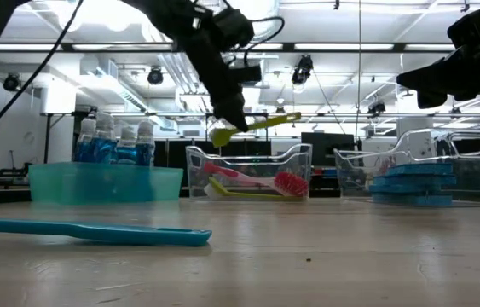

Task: Pick & Place Kitchen Sink Supplies
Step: Put the green dish brush in the left transparent bin

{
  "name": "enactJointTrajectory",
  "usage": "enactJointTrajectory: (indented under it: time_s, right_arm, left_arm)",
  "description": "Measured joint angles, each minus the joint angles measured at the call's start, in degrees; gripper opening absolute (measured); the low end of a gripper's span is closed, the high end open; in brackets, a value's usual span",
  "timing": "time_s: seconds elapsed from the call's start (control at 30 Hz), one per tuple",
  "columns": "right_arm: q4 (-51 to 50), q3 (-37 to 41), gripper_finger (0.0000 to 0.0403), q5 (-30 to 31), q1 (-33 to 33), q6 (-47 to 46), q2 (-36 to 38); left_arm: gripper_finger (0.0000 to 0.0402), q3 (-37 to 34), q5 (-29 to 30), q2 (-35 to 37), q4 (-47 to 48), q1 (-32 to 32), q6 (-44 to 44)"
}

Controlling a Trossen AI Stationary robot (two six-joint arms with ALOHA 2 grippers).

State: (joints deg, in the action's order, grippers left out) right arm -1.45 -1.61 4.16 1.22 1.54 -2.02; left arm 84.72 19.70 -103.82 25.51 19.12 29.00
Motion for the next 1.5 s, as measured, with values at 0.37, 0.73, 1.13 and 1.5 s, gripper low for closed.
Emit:
enactJointTrajectory:
  time_s: [0.37,0.73,1.13,1.5]
  right_arm:
    - [0.0,0.0,0.0009,0.0,0.0,0.0,0.0]
    - [0.0,0.0,0.0009,0.0,0.0,0.0,0.0]
    - [0.0,0.0,0.0008,0.0,0.0,0.0,0.0]
    - [0.0,0.0,0.0009,0.0,0.0,0.0,0.0]
  left_arm:
    - [0.0036,-2.2,-1.3,-2.1,-1.6,1.6,-2.6]
    - [0.0027,-3.9,-2.3,-3.3,-3.4,2.0,-2.4]
    - [0.0035,-6.5,-3.2,-3.4,-6.6,2.1,-3.6]
    - [0.0034,-7.3,-3.4,-3.4,-9.0,2.1,-4.9]
